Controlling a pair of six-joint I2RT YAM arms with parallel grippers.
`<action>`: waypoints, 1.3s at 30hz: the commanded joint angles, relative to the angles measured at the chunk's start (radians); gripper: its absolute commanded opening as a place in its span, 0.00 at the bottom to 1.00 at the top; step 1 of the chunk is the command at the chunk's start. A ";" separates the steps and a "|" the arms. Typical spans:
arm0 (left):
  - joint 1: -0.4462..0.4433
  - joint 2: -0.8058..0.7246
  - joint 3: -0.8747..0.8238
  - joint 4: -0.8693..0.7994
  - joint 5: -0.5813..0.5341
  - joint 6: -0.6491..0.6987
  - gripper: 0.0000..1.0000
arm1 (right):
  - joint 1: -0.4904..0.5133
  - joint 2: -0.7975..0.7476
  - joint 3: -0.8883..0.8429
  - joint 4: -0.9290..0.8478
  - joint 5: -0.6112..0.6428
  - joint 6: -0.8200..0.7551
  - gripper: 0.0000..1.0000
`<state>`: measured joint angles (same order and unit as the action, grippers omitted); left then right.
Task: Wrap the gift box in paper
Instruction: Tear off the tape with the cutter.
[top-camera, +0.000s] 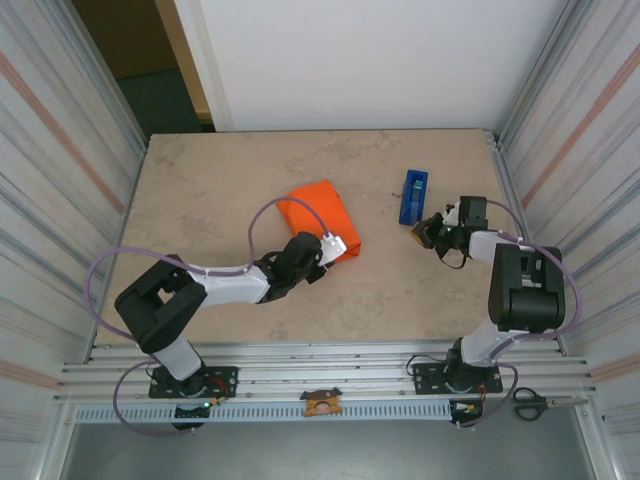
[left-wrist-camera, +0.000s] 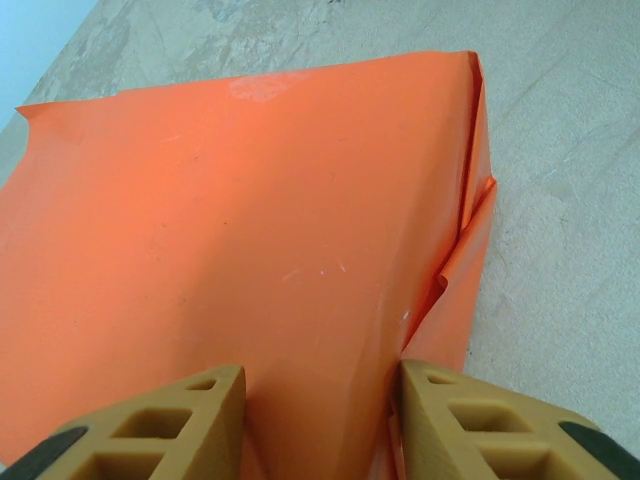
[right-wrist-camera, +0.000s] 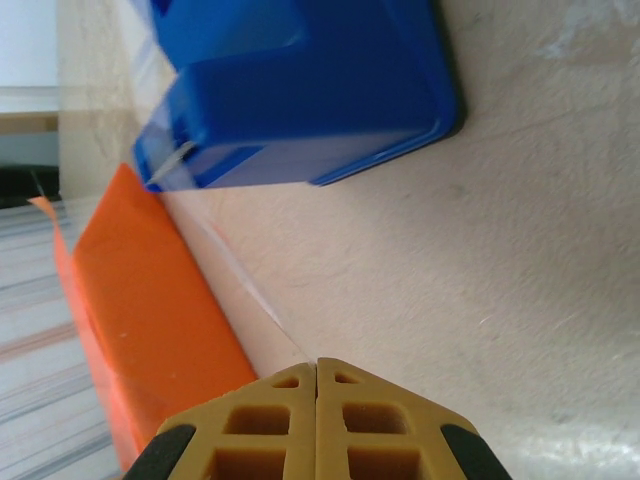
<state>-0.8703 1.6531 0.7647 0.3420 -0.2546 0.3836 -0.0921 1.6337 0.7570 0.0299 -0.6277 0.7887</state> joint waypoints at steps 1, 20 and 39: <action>0.008 0.062 -0.023 -0.152 0.023 -0.037 0.42 | -0.001 0.057 0.007 -0.075 0.027 -0.057 0.00; 0.007 0.060 -0.019 -0.161 0.021 -0.039 0.40 | -0.013 0.119 0.095 -0.271 0.183 -0.161 0.00; 0.007 0.056 -0.023 -0.167 0.019 -0.046 0.40 | -0.022 -0.019 0.091 -0.298 0.067 -0.177 0.00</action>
<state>-0.8707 1.6531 0.7666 0.3378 -0.2546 0.3832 -0.1181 1.7233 0.8673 -0.2207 -0.5049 0.6453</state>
